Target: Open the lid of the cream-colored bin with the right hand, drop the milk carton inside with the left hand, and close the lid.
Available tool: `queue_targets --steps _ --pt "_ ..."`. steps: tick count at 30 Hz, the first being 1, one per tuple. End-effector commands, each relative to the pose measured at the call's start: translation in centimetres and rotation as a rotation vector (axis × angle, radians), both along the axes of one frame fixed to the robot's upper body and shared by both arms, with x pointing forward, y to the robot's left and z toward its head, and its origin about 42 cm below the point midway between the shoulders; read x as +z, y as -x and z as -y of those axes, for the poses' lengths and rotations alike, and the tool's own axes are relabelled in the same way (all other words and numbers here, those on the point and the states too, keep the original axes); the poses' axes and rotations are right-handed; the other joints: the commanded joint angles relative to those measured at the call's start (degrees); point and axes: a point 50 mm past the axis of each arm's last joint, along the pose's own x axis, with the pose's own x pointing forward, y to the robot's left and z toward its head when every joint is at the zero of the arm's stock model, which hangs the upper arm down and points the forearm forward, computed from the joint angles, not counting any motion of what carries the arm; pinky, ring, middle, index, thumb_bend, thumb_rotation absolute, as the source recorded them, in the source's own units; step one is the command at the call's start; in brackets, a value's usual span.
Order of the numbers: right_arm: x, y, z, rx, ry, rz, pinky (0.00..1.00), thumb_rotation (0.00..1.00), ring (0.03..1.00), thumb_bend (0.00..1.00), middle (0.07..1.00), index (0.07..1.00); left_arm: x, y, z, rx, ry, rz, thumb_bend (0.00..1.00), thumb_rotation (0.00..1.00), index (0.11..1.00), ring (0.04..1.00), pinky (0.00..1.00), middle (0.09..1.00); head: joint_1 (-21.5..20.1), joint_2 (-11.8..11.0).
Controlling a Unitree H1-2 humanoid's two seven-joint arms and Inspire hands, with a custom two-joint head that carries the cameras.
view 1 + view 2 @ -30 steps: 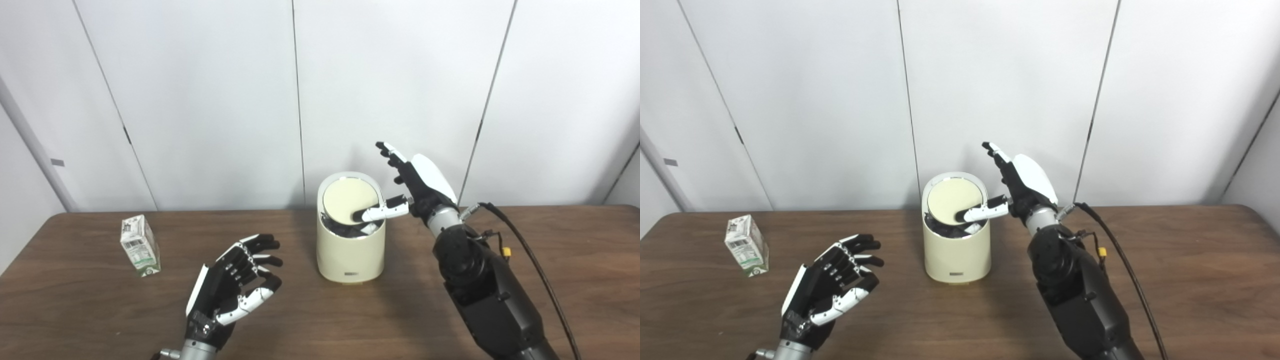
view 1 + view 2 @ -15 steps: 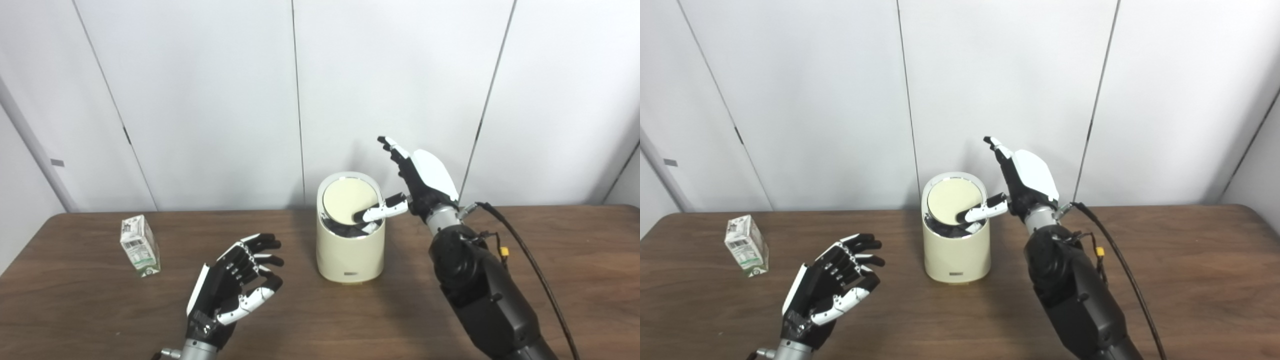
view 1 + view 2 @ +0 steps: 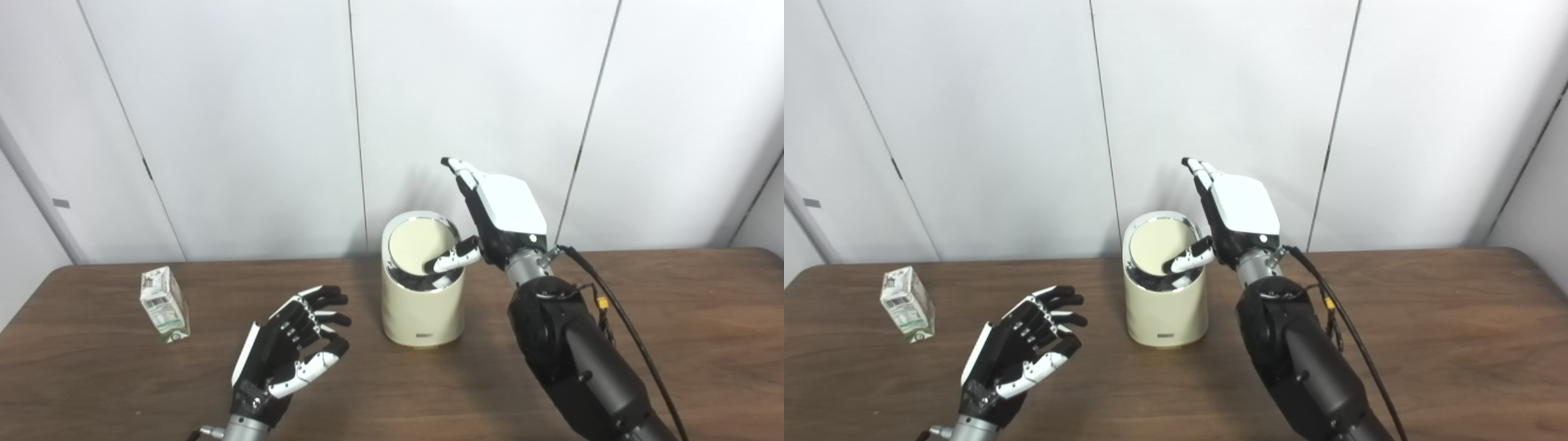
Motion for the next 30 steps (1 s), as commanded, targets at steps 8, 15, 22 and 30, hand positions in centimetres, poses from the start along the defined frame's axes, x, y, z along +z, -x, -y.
queue_targets --steps 8,15,22,30 --pt "2.8 2.4 1.0 0.069 -0.114 0.077 0.77 0.27 0.878 0.86 0.909 0.916 1.9 -0.4 0.2 -0.011 -0.008 0.074 0.63 0.13 0.756 0.625 0.46 0.734 0.2 0.3" --pt "2.5 4.4 4.7 0.089 -0.323 0.053 0.62 0.25 0.812 0.83 0.885 0.898 1.8 -0.4 0.1 -0.010 0.000 0.072 0.64 0.13 0.754 0.624 0.46 0.732 0.2 0.5" --pt "0.4 6.4 8.9 0.167 -0.457 0.000 0.73 0.30 0.847 0.75 0.901 0.905 1.9 -0.5 0.0 -0.006 -0.016 0.074 0.63 0.13 0.753 0.626 0.46 0.733 0.2 0.4" --pt "-3.3 9.5 9.9 0.150 -0.528 -0.088 0.75 0.32 0.874 0.83 0.940 0.890 1.9 -0.6 -0.2 -0.004 -0.015 0.076 0.62 0.13 0.752 0.631 0.46 0.734 -0.1 0.2"
